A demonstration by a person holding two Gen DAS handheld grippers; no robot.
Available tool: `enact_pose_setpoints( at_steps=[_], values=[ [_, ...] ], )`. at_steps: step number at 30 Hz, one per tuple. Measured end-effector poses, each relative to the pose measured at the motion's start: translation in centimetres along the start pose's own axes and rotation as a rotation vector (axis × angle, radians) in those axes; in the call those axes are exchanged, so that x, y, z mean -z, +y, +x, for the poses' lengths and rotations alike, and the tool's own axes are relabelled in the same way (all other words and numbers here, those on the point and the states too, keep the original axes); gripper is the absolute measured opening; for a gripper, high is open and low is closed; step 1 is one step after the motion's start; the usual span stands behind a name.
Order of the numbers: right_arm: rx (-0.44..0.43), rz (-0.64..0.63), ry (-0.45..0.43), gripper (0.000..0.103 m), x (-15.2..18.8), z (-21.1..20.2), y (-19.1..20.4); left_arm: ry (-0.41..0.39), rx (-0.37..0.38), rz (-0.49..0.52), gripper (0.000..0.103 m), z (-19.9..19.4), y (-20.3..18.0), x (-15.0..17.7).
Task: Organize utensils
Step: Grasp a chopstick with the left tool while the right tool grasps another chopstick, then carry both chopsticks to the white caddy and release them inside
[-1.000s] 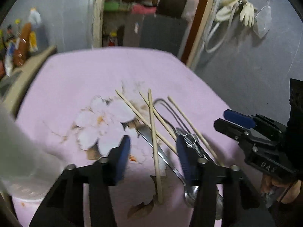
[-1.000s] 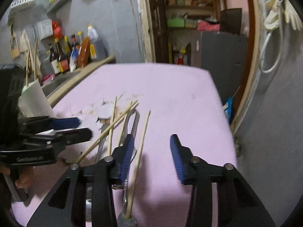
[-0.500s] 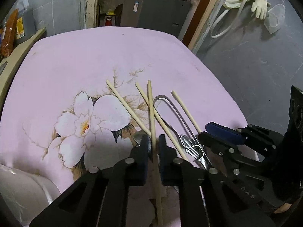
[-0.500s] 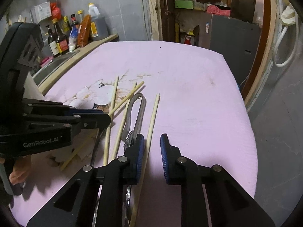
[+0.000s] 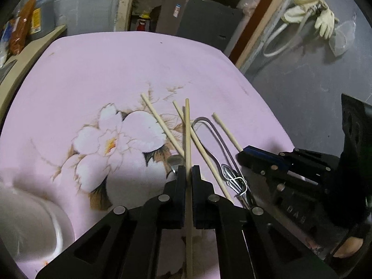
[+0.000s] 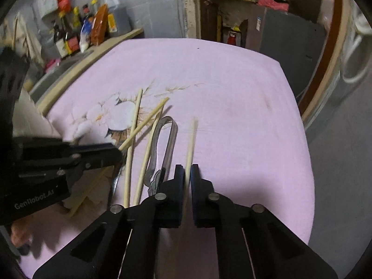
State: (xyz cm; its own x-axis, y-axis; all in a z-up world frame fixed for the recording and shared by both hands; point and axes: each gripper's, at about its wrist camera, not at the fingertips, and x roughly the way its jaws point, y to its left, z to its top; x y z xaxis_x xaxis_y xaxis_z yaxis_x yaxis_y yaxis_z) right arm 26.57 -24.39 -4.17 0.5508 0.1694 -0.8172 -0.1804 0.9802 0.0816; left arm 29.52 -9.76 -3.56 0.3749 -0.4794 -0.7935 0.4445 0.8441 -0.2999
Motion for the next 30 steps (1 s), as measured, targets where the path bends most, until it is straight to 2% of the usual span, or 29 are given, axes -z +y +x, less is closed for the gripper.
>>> enact_pose_setpoints(
  at_steps=[4,7,12,17,23,30],
  values=[
    [-0.024,0.054,-0.078,0.003,1.0,-1.3,-0.5,-0.070,-0.013,0.001,0.002,-1.6,0.1,1.3],
    [-0.049,0.081,-0.163,0.003,2.0,-3.0,-0.3,-0.150,-0.022,0.031,0.002,-3.5,-0.4,2.4],
    [-0.069,0.072,-0.365,0.003,3.2,-6.7,1.3,-0.298,-0.043,0.068,0.002,-6.2,-1.9,3.7],
    [-0.108,0.062,-0.591,0.003,4.1,-10.2,3.4,-0.450,-0.049,0.043,0.002,-9.3,-2.4,3.9],
    [-0.142,0.028,-0.779,0.003,3.1,-11.9,6.6,-0.628,-0.121,0.056,0.002,-14.0,-2.2,5.0],
    [-0.250,0.023,-0.909,0.003,-0.1,-13.0,10.3,-0.746,-0.180,0.019,0.002,-18.0,0.8,4.9]
  ],
)
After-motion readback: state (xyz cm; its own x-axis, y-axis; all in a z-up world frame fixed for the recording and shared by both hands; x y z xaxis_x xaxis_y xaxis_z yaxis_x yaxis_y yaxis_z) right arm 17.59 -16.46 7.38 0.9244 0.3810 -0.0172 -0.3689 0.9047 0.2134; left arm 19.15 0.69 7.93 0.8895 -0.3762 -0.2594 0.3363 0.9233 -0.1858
